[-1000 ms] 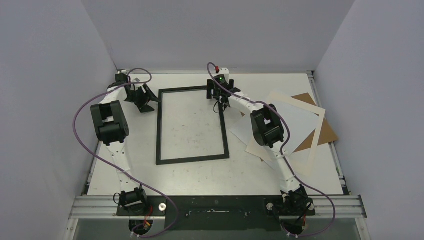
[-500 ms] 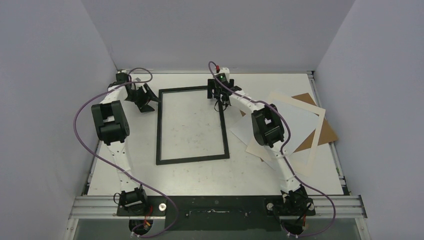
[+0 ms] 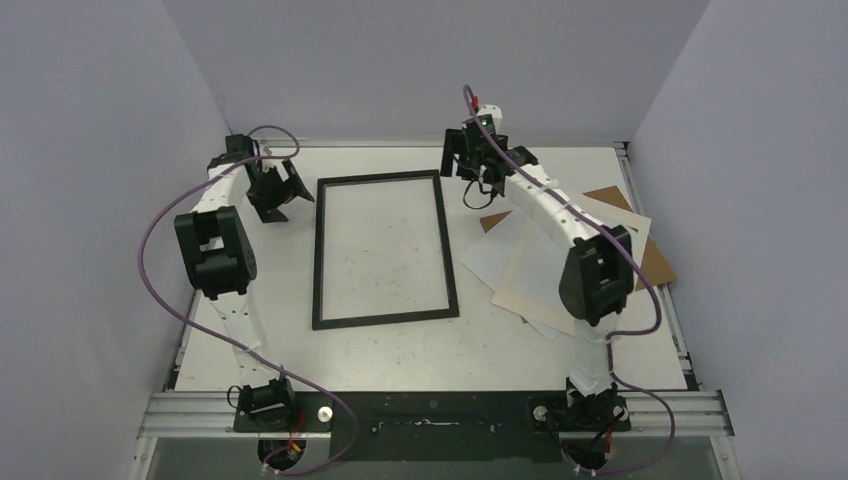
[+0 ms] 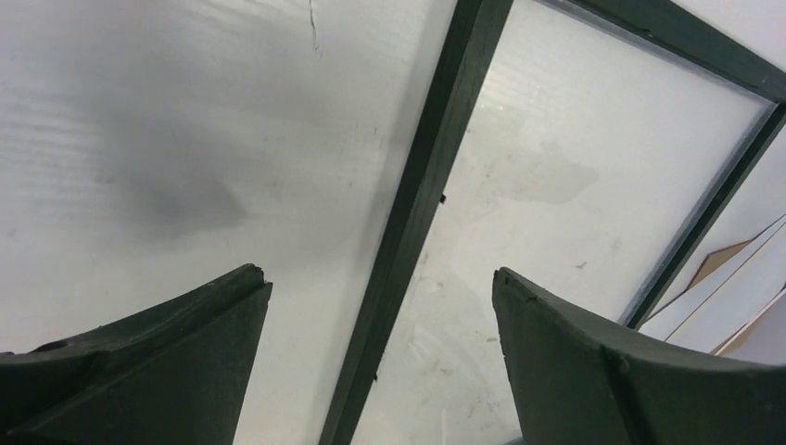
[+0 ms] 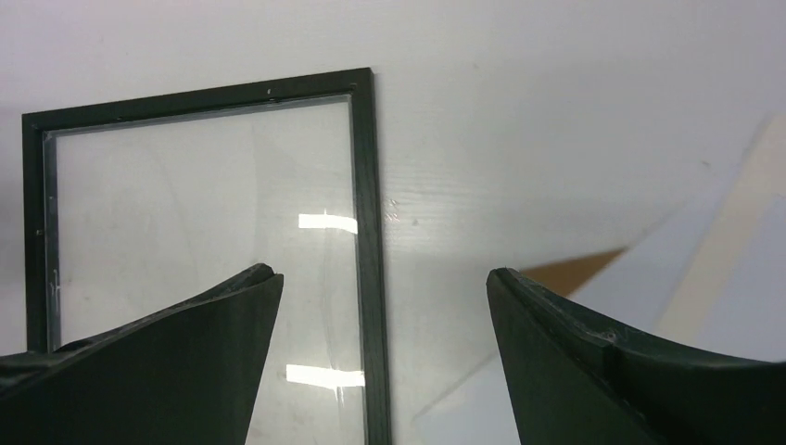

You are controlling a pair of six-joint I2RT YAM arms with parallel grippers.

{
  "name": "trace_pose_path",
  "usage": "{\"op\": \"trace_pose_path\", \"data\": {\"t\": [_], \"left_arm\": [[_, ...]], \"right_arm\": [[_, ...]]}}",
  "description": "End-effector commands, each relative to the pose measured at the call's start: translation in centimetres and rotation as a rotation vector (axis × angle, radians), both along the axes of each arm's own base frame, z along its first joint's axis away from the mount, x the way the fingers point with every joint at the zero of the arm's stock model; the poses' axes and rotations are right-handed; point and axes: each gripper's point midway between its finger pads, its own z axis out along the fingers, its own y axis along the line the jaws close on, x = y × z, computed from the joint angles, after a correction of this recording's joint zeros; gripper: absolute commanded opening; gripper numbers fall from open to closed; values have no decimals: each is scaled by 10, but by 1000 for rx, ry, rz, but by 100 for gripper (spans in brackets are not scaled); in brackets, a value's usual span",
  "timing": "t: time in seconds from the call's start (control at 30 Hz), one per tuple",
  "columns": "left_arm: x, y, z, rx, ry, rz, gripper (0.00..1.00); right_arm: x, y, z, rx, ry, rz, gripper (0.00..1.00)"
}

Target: Put the photo into the frame

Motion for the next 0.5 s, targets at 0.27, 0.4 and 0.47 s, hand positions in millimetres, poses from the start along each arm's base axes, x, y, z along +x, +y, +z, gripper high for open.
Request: {"op": "trace_pose_path", "data": {"t": [0.27,0.4,0.47], "left_arm": [[-15,-13,100,397,-194,-70,97],[-17,-52,115,386,-261,-140,97],[-21,-73,121,328,-301,-170,97]], "right_arm": [[-132,-146,27,-98,140,-371,82],[-164,-164,16,-134,203,-390,83],[-174,-168,9,-140,230,-384,84]]}}
